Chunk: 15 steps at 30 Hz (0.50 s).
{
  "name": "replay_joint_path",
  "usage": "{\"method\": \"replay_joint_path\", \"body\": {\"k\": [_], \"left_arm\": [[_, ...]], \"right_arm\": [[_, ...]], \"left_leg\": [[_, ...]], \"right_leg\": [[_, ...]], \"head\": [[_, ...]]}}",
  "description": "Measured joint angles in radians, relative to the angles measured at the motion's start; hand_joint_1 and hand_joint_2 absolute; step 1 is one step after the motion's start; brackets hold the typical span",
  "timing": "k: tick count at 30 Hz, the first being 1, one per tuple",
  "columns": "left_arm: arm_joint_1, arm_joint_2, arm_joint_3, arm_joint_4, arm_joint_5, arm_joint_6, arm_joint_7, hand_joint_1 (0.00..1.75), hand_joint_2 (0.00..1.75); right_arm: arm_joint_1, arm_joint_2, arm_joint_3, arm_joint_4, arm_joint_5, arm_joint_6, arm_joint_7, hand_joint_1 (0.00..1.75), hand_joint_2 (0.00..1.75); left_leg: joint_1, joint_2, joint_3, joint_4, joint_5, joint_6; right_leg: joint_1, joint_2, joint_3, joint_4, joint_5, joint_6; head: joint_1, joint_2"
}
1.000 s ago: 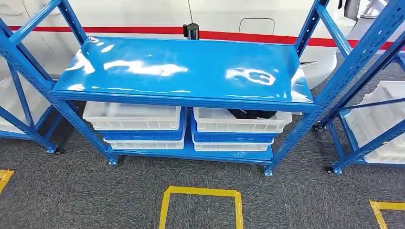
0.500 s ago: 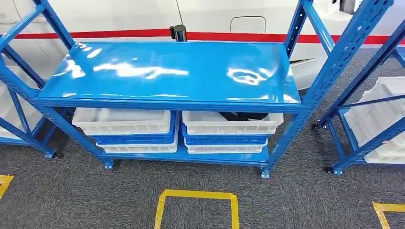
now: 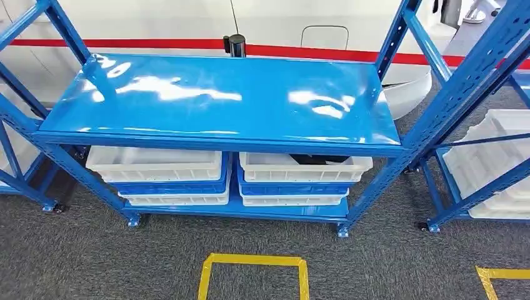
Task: Take the parts from the cabinet and place them on the table.
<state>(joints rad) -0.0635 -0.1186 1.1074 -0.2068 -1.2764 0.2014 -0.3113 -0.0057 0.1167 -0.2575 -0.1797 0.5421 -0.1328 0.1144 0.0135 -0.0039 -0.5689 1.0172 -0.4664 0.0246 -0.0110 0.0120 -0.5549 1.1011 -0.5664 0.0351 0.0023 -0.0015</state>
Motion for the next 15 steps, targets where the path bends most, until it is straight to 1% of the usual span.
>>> {"method": "replay_joint_path", "body": {"k": [4, 5, 6, 7, 8, 9, 10, 11, 12, 13, 14, 15], "left_arm": [[0.000, 0.000, 0.000, 0.000, 0.000, 0.000, 0.000, 0.00, 0.00], [0.000, 0.000, 0.000, 0.000, 0.000, 0.000, 0.000, 0.00, 0.00], [0.000, 0.000, 0.000, 0.000, 0.000, 0.000, 0.000, 0.00, 0.00], [-0.002, 0.000, 0.000, 0.000, 0.000, 0.000, 0.000, 0.00, 0.00], [-0.002, 0.000, 0.000, 0.000, 0.000, 0.000, 0.000, 0.00, 0.00], [-0.001, -0.003, 0.000, 0.000, 0.000, 0.000, 0.000, 0.00, 0.00], [-0.002, -0.003, 0.000, 0.000, 0.000, 0.000, 0.000, 0.00, 0.00], [-0.004, -0.002, 0.000, 0.000, 0.000, 0.000, 0.000, 0.00, 0.00], [-0.002, -0.002, 0.000, 0.000, 0.000, 0.000, 0.000, 0.00, 0.00], [-0.002, -0.002, 0.000, 0.000, 0.000, 0.000, 0.000, 0.00, 0.00], [-0.002, -0.002, 0.000, 0.000, 0.000, 0.000, 0.000, 0.00, 0.00], [-0.002, -0.002, 0.000, 0.000, 0.000, 0.000, 0.000, 0.00, 0.00]], "right_arm": [[0.000, 0.000, 0.000, 0.000, 0.000, 0.000, 0.000, 0.00, 0.00], [0.000, 0.000, 0.000, 0.000, 0.000, 0.000, 0.000, 0.00, 0.00], [-0.001, 0.000, 0.000, 0.000, 0.000, 0.000, 0.000, 0.00, 0.00], [0.000, 0.000, 0.000, 0.000, 0.000, 0.000, 0.000, 0.00, 0.00], [0.005, -0.001, 0.000, 0.000, 0.000, 0.000, 0.000, 0.00, 0.00], [0.000, -0.002, 0.000, 0.000, 0.000, 0.000, 0.000, 0.00, 0.00], [0.000, -0.003, 0.000, 0.000, 0.000, 0.000, 0.000, 0.00, 0.00], [0.001, -0.003, 0.000, 0.000, 0.000, 0.000, 0.000, 0.00, 0.00], [0.002, -0.003, 0.000, 0.000, 0.000, 0.000, 0.000, 0.00, 0.00], [0.003, -0.003, 0.000, 0.000, 0.000, 0.000, 0.000, 0.00, 0.00], [0.002, -0.003, 0.000, 0.000, 0.000, 0.000, 0.000, 0.00, 0.00], [0.002, -0.002, 0.000, 0.000, 0.000, 0.000, 0.000, 0.00, 0.00]], "left_leg": [[0.000, 0.000, 0.000, 0.000, 0.000, 0.000], [0.000, 0.000, 0.000, 0.000, 0.000, 0.000], [0.000, 0.000, 0.000, 0.000, -0.001, 0.001], [-0.003, 0.001, 0.003, 0.000, -0.008, 0.007], [-0.004, -0.001, 0.014, 0.000, -0.016, 0.006], [-0.014, -0.002, 0.038, 0.002, -0.042, -0.014], [-0.011, -0.001, 0.041, -0.002, -0.042, -0.017], [-0.011, 0.000, 0.046, -0.002, -0.046, -0.024], [-0.007, 0.000, 0.043, 0.012, -0.054, -0.031], [-0.008, 0.000, 0.023, 0.058, -0.081, -0.035], [-0.006, -0.001, -0.005, 0.115, -0.111, -0.039], [-0.003, 0.000, -0.055, 0.210, -0.152, -0.044]], "right_leg": [[0.000, 0.000, -0.003, 0.005, -0.002, 0.000], [0.000, 0.000, -0.008, 0.014, -0.006, -0.001], [-0.001, 0.000, -0.026, 0.044, -0.018, -0.003], [-0.001, 0.000, -0.138, 0.221, -0.063, -0.002], [0.000, -0.001, -0.138, 0.176, -0.015, 0.019], [0.006, -0.010, -0.025, -0.084, 0.110, 0.007], [0.011, -0.010, -0.025, -0.083, 0.109, 0.001], [0.005, -0.010, -0.021, -0.089, 0.111, -0.006], [-0.008, -0.009, -0.014, -0.094, 0.113, -0.013], [-0.009, -0.009, -0.008, -0.095, 0.108, -0.021], [-0.009, -0.009, -0.005, -0.095, 0.106, -0.024], [-0.008, -0.009, -0.001, -0.095, 0.103, -0.029]], "head": [[0.000, 0.000], [0.000, 0.000], [0.000, 0.000], [0.000, 0.000], [0.001, 0.000], [0.001, 0.000], [0.001, 0.000], [0.003, 0.000], [0.001, 0.000], [-0.003, 0.000], [-0.005, 0.000], [-0.004, 0.000]]}}
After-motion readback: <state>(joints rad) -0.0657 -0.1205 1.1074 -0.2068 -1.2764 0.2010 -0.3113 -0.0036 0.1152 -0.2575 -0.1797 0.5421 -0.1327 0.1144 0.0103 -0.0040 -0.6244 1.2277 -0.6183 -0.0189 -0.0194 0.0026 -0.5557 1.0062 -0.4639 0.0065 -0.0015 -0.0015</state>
